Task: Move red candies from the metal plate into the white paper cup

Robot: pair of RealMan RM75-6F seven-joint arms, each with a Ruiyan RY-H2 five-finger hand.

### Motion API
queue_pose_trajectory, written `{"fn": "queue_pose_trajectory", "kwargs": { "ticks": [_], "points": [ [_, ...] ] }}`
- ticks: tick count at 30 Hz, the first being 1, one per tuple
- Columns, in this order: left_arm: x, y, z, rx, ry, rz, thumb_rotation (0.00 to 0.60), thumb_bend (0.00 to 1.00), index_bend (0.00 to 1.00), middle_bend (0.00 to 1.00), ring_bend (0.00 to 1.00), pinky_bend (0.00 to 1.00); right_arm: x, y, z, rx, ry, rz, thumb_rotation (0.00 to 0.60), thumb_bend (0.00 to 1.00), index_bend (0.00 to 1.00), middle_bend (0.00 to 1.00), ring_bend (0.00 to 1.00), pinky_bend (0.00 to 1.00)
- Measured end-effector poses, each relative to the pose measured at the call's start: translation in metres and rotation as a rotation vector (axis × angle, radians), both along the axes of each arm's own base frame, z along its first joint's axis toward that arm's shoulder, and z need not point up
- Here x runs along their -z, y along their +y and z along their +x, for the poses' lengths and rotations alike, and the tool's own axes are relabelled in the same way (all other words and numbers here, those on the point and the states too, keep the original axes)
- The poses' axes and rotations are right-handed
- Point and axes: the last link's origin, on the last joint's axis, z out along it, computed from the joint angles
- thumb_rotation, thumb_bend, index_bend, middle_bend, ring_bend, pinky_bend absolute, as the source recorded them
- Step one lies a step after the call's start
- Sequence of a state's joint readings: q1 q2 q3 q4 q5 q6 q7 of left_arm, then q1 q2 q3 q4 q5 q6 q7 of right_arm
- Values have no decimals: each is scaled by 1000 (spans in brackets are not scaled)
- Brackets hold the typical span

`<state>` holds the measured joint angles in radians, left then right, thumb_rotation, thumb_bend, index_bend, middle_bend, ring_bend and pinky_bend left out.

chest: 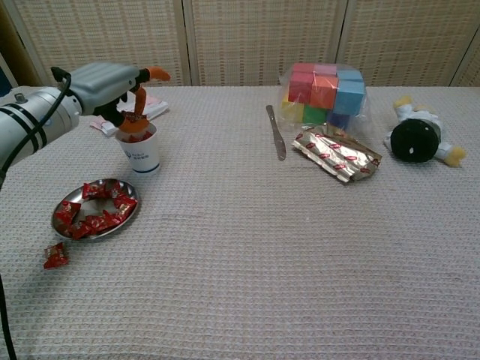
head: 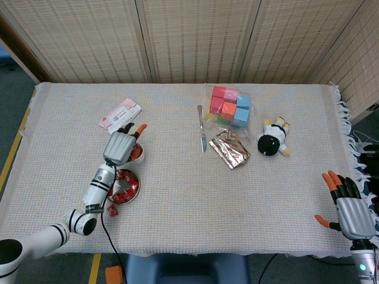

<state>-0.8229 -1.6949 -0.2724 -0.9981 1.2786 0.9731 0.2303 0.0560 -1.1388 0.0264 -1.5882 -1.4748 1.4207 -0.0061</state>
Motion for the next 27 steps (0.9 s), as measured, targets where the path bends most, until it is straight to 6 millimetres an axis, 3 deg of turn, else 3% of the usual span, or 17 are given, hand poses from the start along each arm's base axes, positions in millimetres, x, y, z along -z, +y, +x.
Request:
{"fn": "queue_pose_trajectory", "kwargs": {
  "ticks": [6,12,16,19,23,27],
  "points": [
    [-2,0,-5,-12,11,-24,600,381,0,49,0,221,1,0,1,-1,3,-2,600,51,0,0,0,0],
    [-7,-7,-3,5,-19,-26,600,380,0,30,0,215,2,-1,1,-1,2,1,600,51,0,0,0,0],
    [-15,-23,0,41,-59,-35,600,374,0,36,4,308,3,-1,2,-9,-5,4,600,51,0,0,0,0],
    [-23,-45,1,67,-110,-57,600,371,25,72,46,412,3,-1,3,-14,-8,7,600,51,0,0,0,0],
    [-32,-74,-10,77,-154,-67,600,380,127,188,174,569,5,1,6,-28,-12,17,600,52,0,0,0,0],
    [-32,-129,-51,30,-140,-83,600,386,133,210,197,595,7,5,11,-56,-19,37,600,52,0,0,0,0]
  ]
}}
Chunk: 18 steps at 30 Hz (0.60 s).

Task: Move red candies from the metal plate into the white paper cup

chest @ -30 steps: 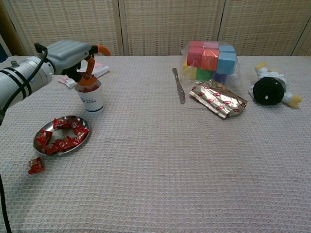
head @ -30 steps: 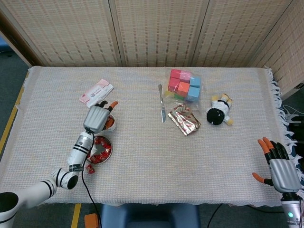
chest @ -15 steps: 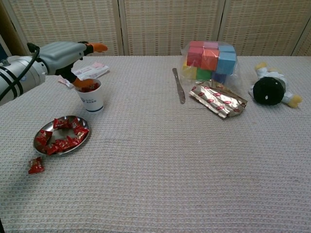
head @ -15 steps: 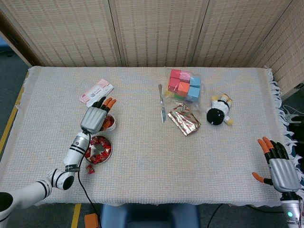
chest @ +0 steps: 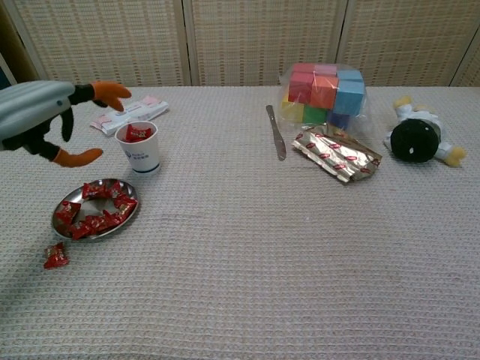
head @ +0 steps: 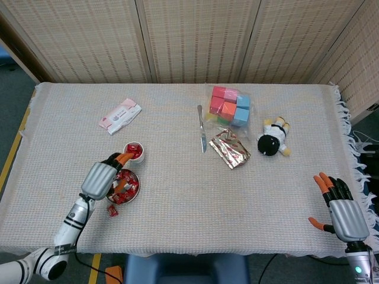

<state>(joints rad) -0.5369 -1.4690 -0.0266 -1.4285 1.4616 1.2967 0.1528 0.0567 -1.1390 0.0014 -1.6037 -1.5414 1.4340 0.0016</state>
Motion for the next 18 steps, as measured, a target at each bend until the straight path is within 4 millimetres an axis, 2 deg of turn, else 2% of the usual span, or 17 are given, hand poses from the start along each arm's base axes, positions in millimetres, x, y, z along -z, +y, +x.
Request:
{"fn": "queue_pose_trajectory", "kwargs": {
  "ticks": [3,7,10,14,18],
  "points": [
    [4,-42,-28,-30,32,-16,600,387,154,235,210,596,1,3,3,-14,-6,9,600,51,0,0,0,0],
    [12,-75,-44,-2,79,-29,600,390,192,270,241,600,1,6,5,-31,-11,21,600,51,0,0,0,0],
    [20,-84,-46,41,126,-17,600,393,201,278,272,636,1,9,7,-33,-11,33,600,52,0,0,0,0],
    [31,-89,-48,66,172,4,600,398,224,314,388,744,-1,11,9,-41,-18,32,600,51,0,0,0,0],
    [37,-90,-53,95,254,30,600,400,267,352,470,808,-2,12,9,-44,-21,33,600,51,0,0,0,0]
  ]
}}
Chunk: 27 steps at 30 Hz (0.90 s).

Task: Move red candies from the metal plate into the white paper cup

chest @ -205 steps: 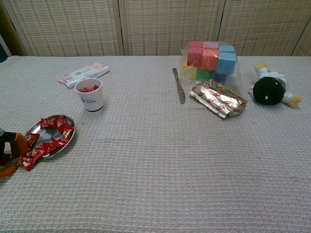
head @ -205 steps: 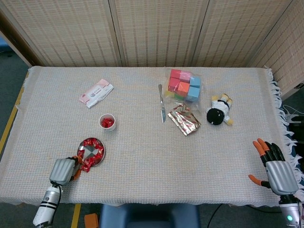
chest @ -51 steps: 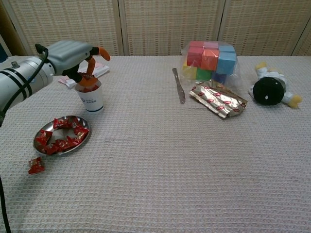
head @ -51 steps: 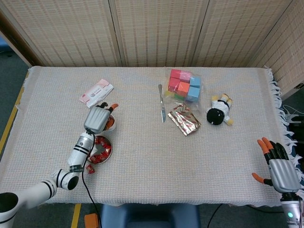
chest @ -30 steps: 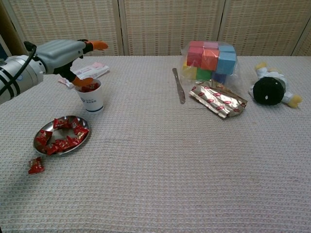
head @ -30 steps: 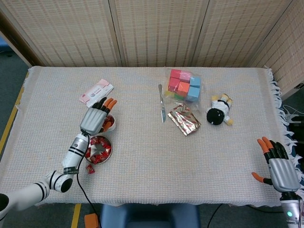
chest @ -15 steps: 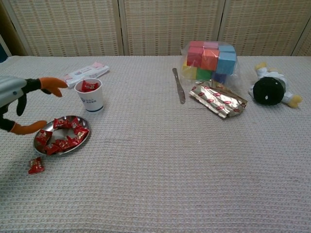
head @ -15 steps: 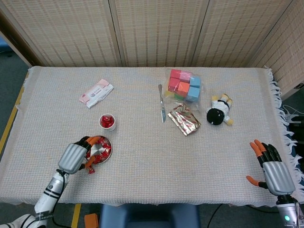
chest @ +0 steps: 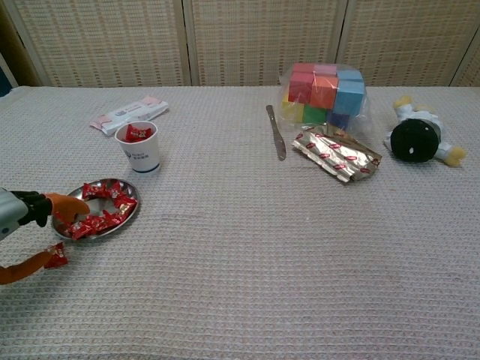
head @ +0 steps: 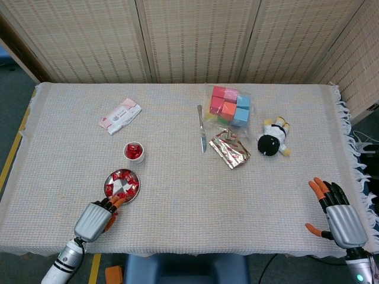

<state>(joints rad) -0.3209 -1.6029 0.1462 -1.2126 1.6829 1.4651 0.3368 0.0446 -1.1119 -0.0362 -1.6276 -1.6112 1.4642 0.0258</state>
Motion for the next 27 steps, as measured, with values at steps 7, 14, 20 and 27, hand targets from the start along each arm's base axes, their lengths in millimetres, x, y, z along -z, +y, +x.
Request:
{"fn": "queue_pose_trajectory", "kwargs": {
  "ticks": [7,14,20,27],
  "points": [
    [4,-4,-12,46,78,19,600,403,313,376,504,854,0,0,0,0,1,1,600,52,0,0,0,0],
    [13,-5,-22,34,121,-5,600,402,313,348,504,853,2,1,1,0,6,7,600,51,0,0,0,0],
    [18,-2,-24,30,131,-6,600,402,314,343,504,855,4,0,0,7,11,10,600,51,0,0,0,0],
    [18,3,-26,18,136,3,600,402,364,374,504,856,3,0,0,9,11,9,600,51,0,0,0,0]
  ]
}}
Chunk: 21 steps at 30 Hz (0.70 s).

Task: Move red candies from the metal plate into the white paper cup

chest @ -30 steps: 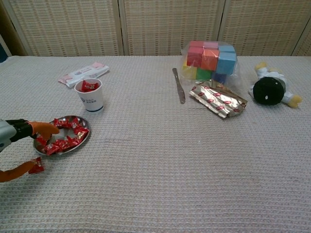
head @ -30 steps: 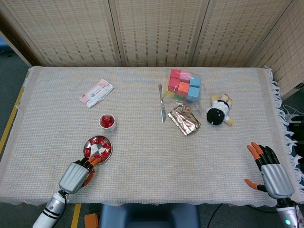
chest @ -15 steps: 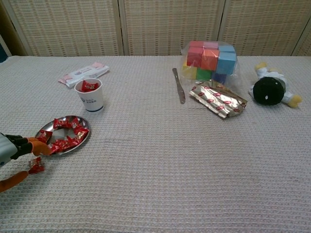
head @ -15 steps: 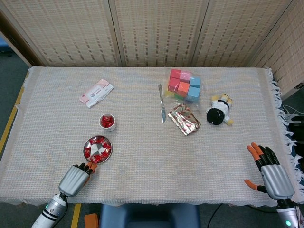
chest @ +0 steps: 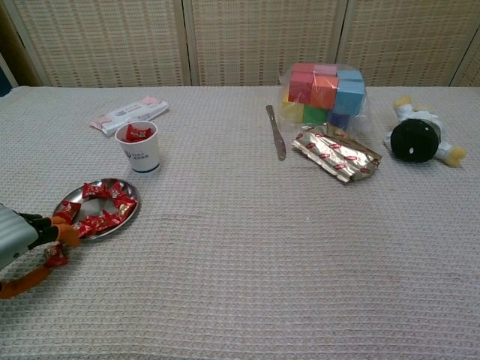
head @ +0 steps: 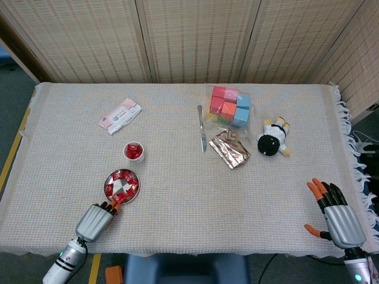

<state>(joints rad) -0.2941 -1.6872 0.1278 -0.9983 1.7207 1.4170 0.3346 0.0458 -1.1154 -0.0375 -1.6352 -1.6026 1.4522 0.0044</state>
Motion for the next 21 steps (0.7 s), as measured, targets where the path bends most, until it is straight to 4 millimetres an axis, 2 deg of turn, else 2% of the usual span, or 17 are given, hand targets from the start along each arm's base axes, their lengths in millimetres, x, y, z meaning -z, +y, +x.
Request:
{"fn": "queue_pose_trajectory", "kwargs": {
  "ticks": [7,13,21],
  "points": [
    [1,2,-6,-33,7,-7,600,403,389,399,510,878,0,0,0,1,1,-4,600,51,0,0,0,0],
    [0,4,-5,-39,-19,10,600,419,521,533,568,938,0,0,0,2,2,-2,600,52,0,0,0,0],
    [-1,7,-7,-56,-32,32,600,476,595,620,605,969,0,-1,-1,4,2,-1,600,51,0,0,0,0]
  ]
}}
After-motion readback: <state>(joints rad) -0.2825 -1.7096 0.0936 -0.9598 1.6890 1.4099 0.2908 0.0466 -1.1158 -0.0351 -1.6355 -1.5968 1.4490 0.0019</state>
